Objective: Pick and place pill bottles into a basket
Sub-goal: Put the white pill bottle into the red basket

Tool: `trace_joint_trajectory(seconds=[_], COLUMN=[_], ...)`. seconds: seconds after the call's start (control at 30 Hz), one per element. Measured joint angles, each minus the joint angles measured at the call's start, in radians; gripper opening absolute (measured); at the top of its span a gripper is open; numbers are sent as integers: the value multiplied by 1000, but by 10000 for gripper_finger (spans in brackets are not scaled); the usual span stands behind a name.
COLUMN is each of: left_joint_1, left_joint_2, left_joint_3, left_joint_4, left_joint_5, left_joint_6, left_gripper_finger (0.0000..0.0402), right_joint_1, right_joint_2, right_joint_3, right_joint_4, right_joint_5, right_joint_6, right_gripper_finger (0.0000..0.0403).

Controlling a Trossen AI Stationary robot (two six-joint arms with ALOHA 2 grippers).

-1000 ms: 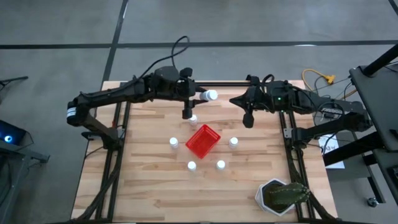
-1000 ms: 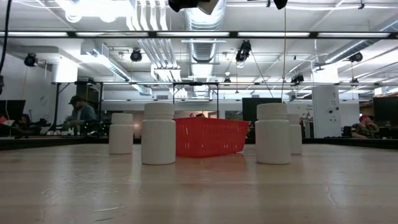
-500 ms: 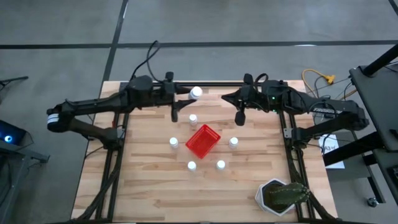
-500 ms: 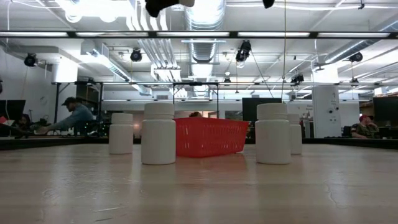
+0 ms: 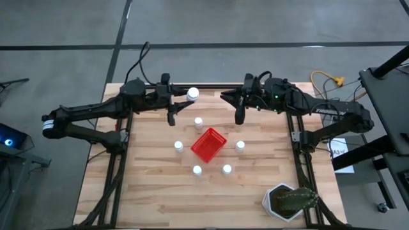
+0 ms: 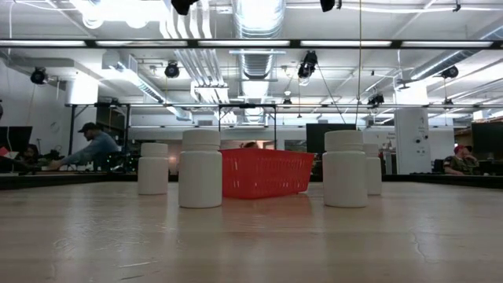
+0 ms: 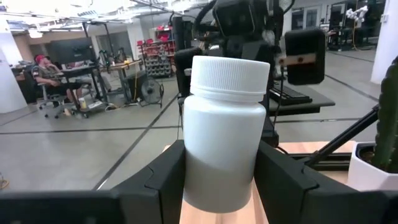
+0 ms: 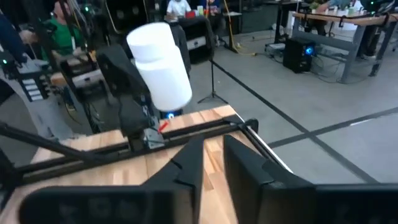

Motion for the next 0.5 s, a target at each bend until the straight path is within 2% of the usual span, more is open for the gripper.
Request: trace_joint_trajectory(seconds=[0.3, 0.5], left_joint_1=[0, 0], left_joint_2=[2, 2], left_joint_3=[-1, -2], left_joint_4=[-1, -1], left_joint_5=[0, -1], left_joint_6=[4, 4], left_gripper_finger=[149, 149], right_joint_1=[-2, -2], right_joint_2=[34, 71], right_joint_3=[51, 68], right_joint_4=[16, 13], right_joint_5=[9, 69], right_joint_6=[43, 93], right_gripper_finger=[180, 253])
